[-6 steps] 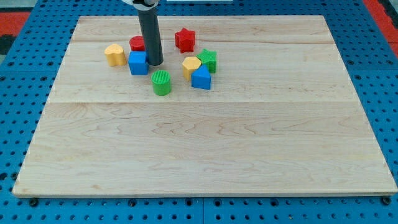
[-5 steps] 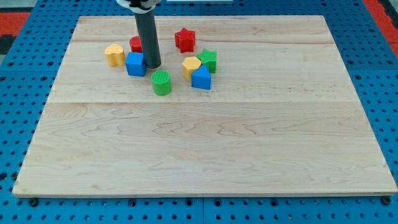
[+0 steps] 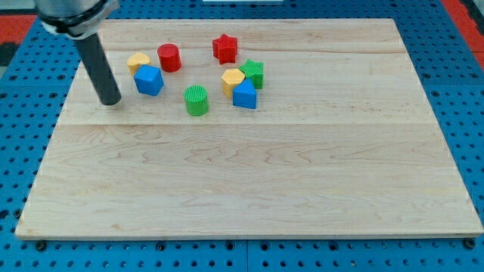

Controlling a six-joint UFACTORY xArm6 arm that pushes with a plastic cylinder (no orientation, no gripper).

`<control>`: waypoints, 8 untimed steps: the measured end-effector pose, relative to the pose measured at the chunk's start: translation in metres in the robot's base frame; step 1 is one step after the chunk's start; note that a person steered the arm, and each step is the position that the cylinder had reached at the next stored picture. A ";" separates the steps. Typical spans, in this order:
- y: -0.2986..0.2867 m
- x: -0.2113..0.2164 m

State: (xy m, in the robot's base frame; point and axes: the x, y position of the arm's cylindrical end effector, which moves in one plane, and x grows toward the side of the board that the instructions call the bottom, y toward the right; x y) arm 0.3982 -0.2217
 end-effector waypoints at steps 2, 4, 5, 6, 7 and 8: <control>0.003 -0.074; 0.061 -0.065; 0.062 -0.055; 0.034 -0.050; 0.062 -0.032; 0.062 -0.026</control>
State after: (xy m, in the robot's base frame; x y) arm 0.3725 -0.1596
